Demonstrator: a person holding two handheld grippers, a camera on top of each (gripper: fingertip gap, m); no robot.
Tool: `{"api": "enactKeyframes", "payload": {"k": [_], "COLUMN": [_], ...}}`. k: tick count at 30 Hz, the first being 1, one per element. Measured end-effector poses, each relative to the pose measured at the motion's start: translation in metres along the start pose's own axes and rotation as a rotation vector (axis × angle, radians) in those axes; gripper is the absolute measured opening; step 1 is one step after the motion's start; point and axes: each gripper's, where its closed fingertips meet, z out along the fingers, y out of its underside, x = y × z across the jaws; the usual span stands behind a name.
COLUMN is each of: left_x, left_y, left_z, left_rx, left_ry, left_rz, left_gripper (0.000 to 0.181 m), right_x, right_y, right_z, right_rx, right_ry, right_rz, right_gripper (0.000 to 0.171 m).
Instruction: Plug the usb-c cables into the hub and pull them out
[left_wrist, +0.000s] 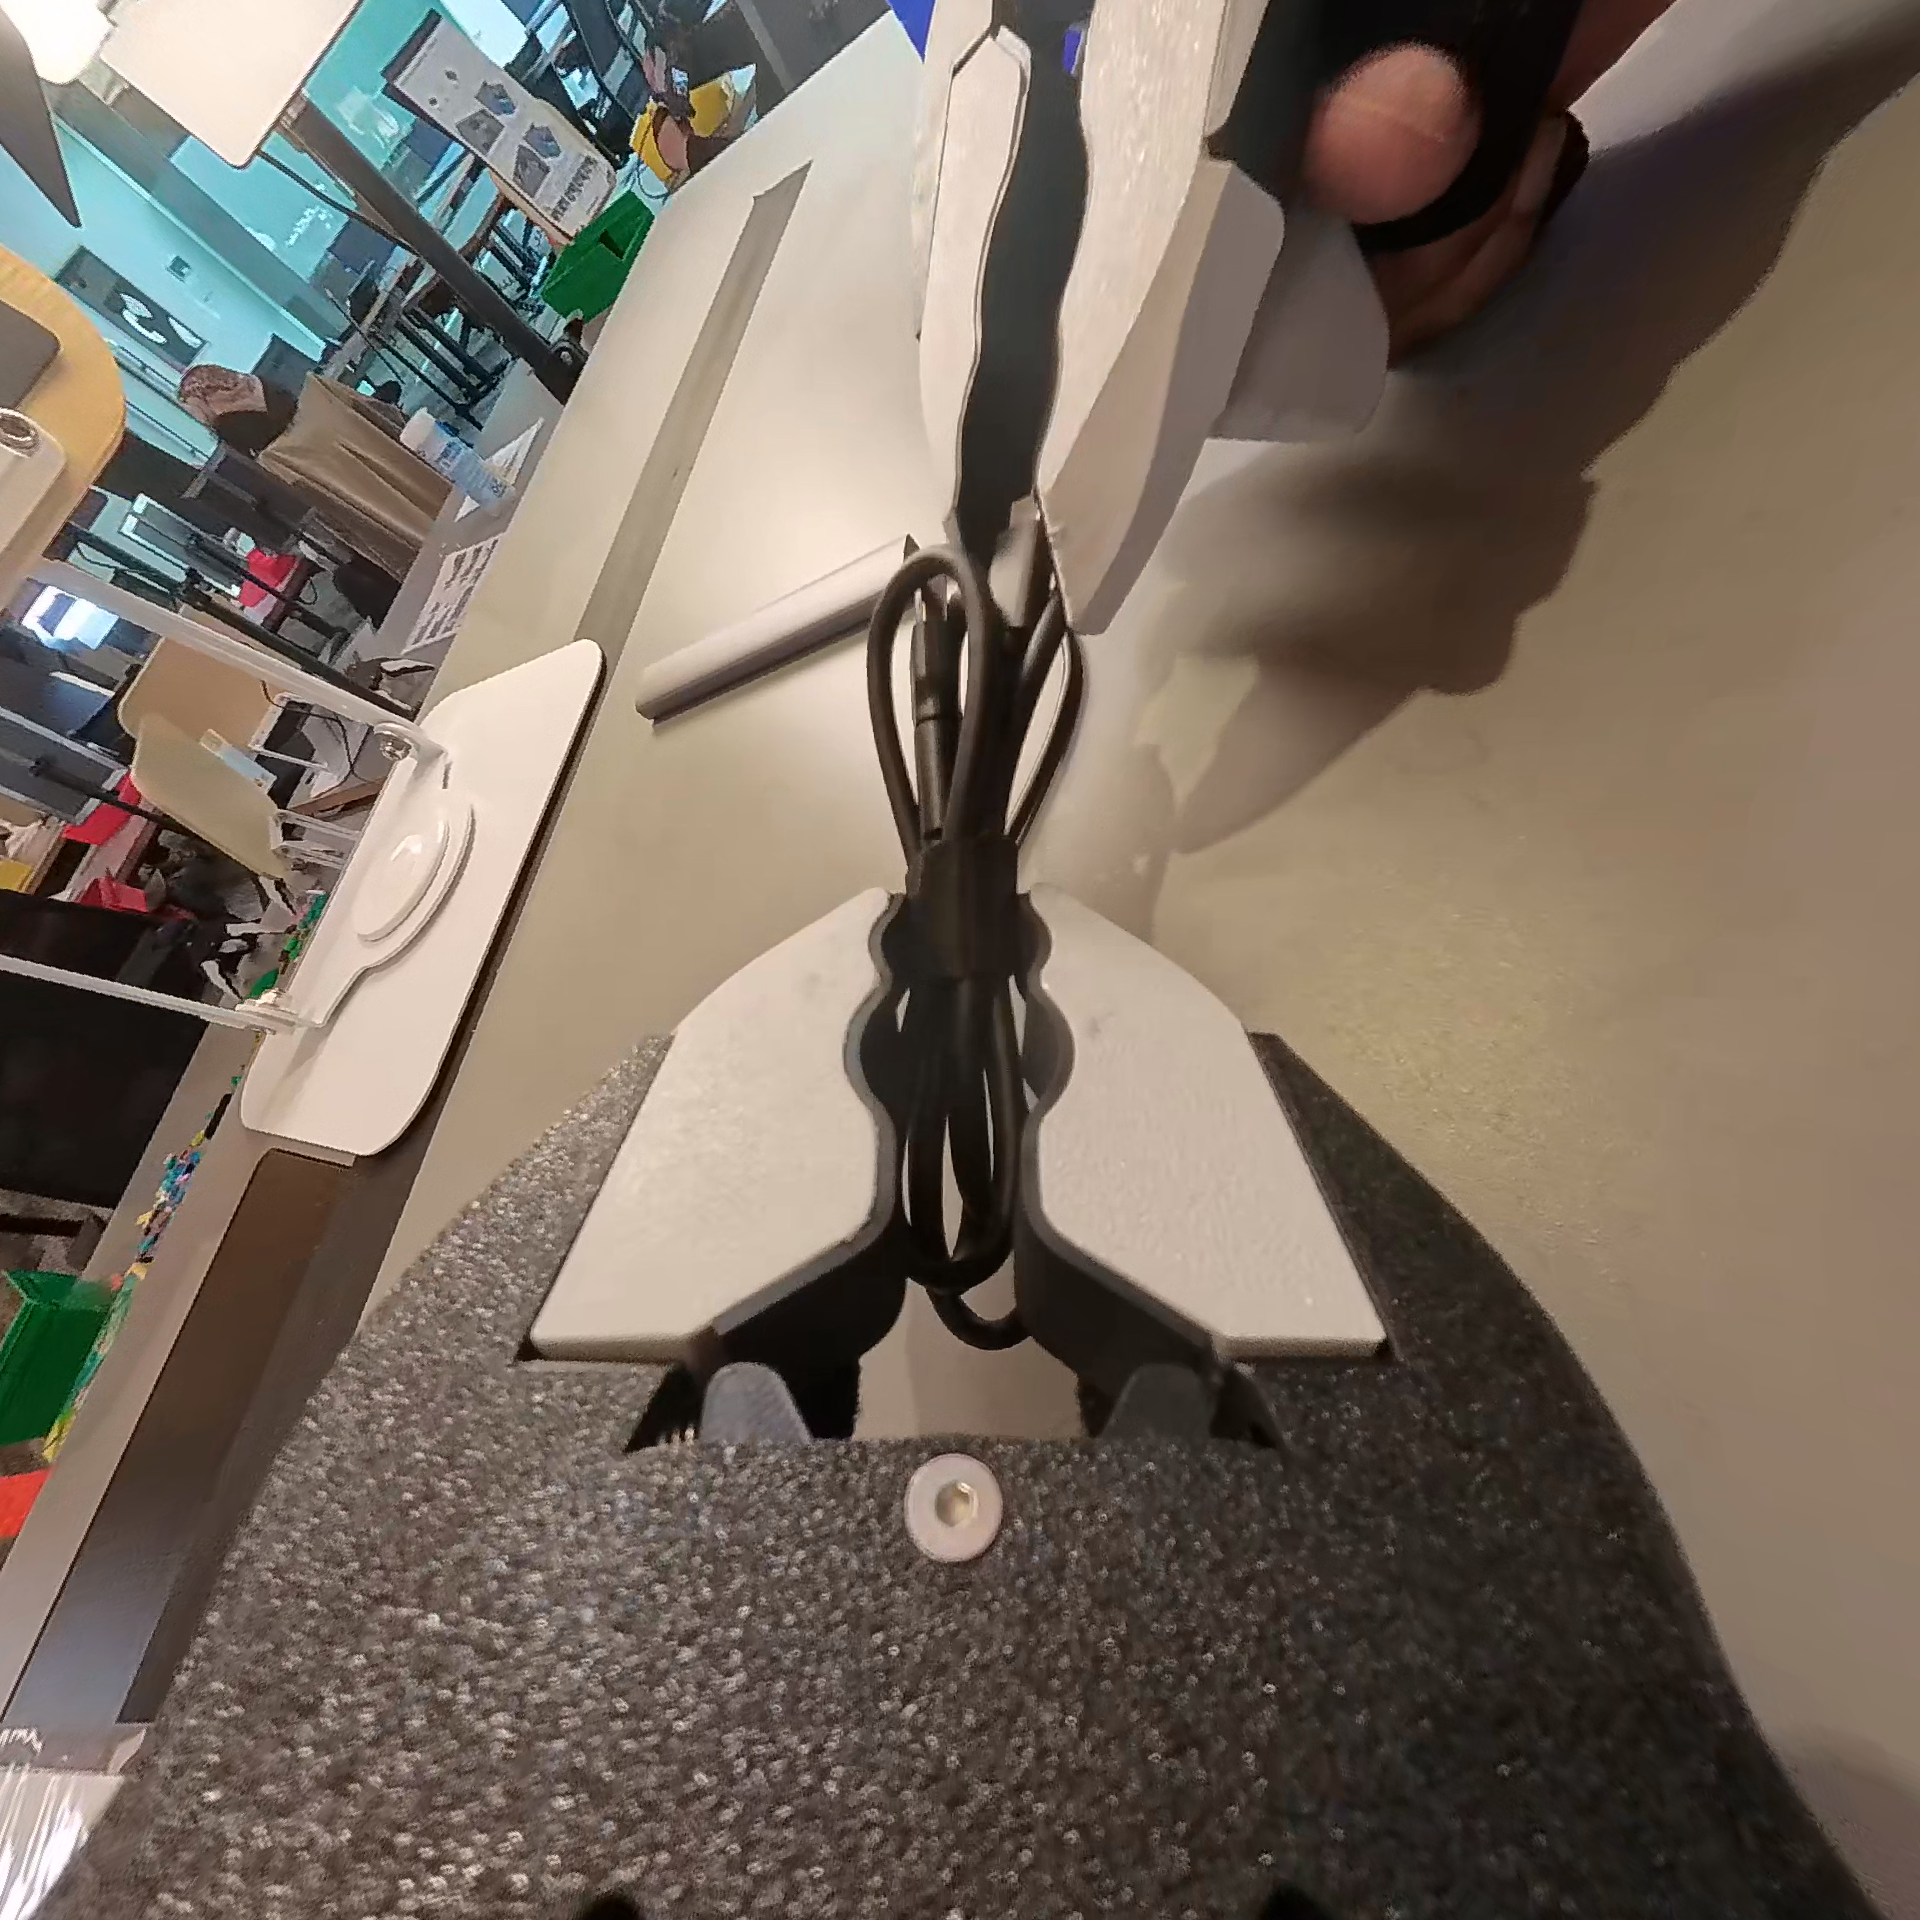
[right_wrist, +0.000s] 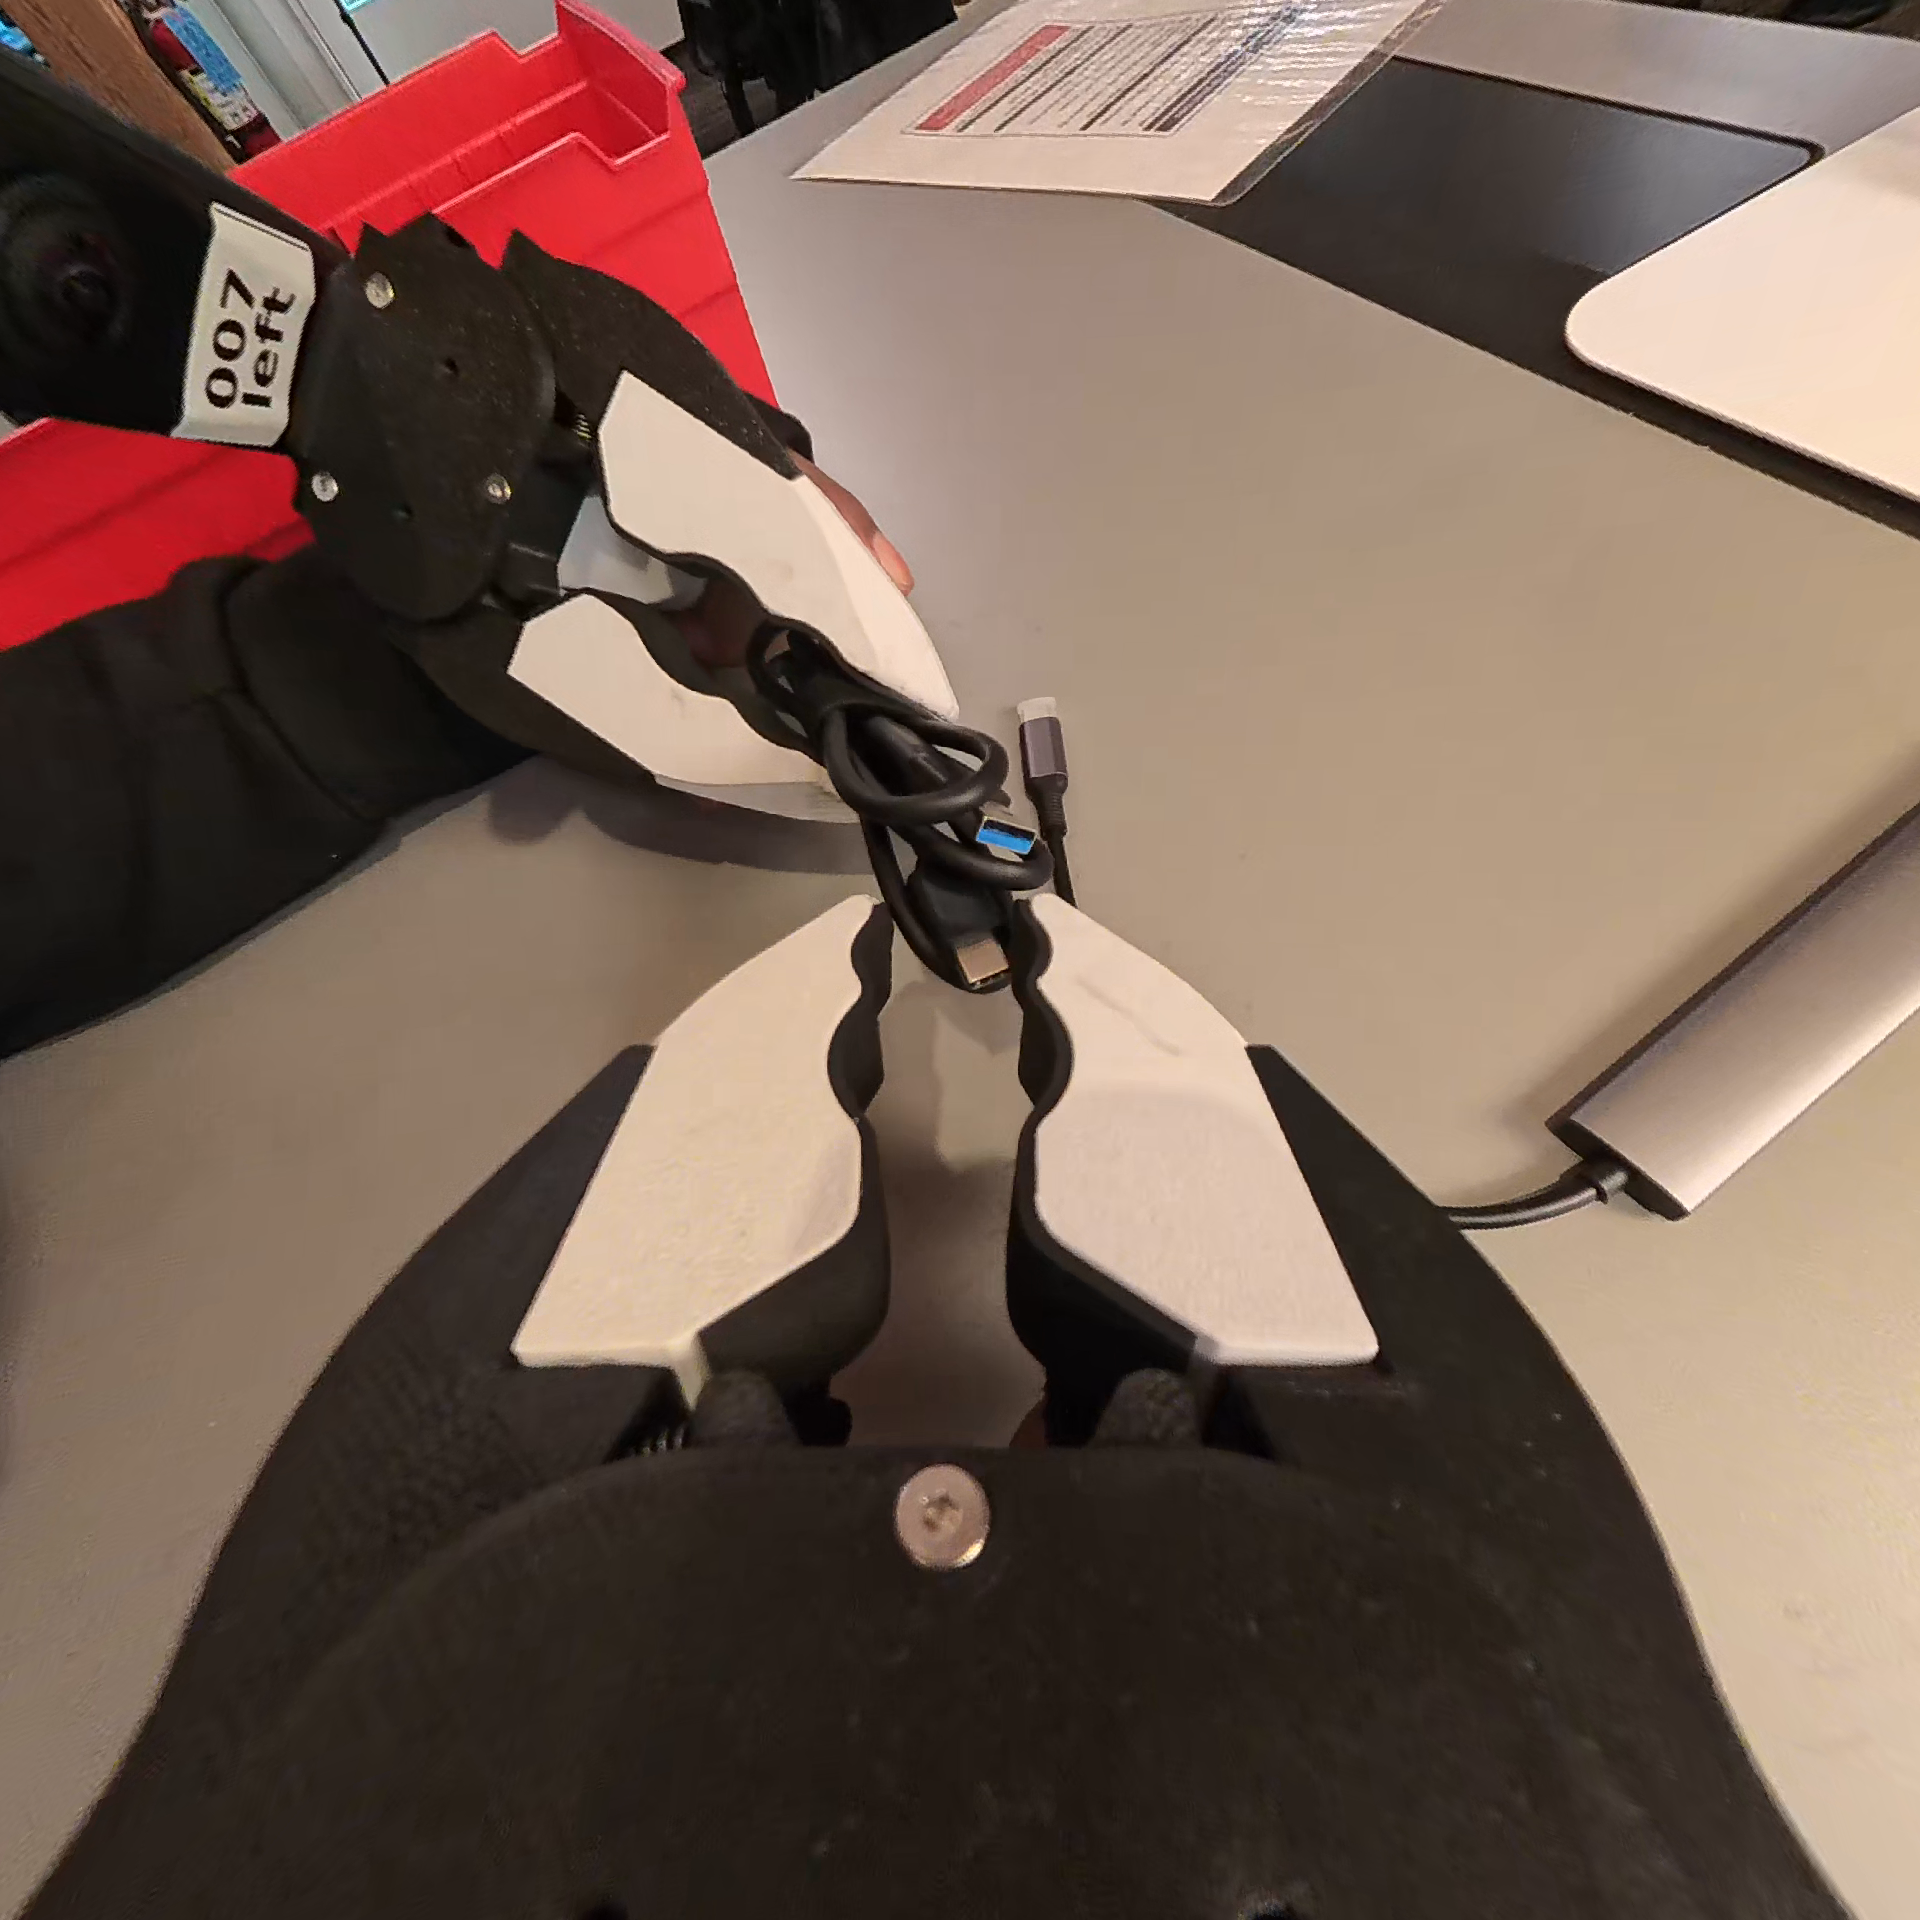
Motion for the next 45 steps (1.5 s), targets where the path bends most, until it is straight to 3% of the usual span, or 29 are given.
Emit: {"api": "enactKeyframes", "payload": {"k": [8, 23, 45], "left_x": [0.002, 0.008, 0.009], "left_y": [0.004, -0.001, -0.008], "left_z": [0.003, 0.002, -0.003], "left_rx": [-0.034, -0.006, 0.046], "left_ry": [0.006, 0.047, 0.046], "left_rz": [0.003, 0.016, 0.037], "left_gripper": [0.02, 0.02, 0.019], "right_x": [-0.002, -0.015, -0.011], "right_y": [0.0, -0.002, -0.007], "right_z": [-0.001, -0.008, -0.018], "right_rx": [0.003, 0.037, 0.097], "right_ry": [-0.024, -0.221, -0.284], "right_rz": [0.011, 0.14, 0.23], "right_gripper": [0.02, 0.014, 0.012]}}
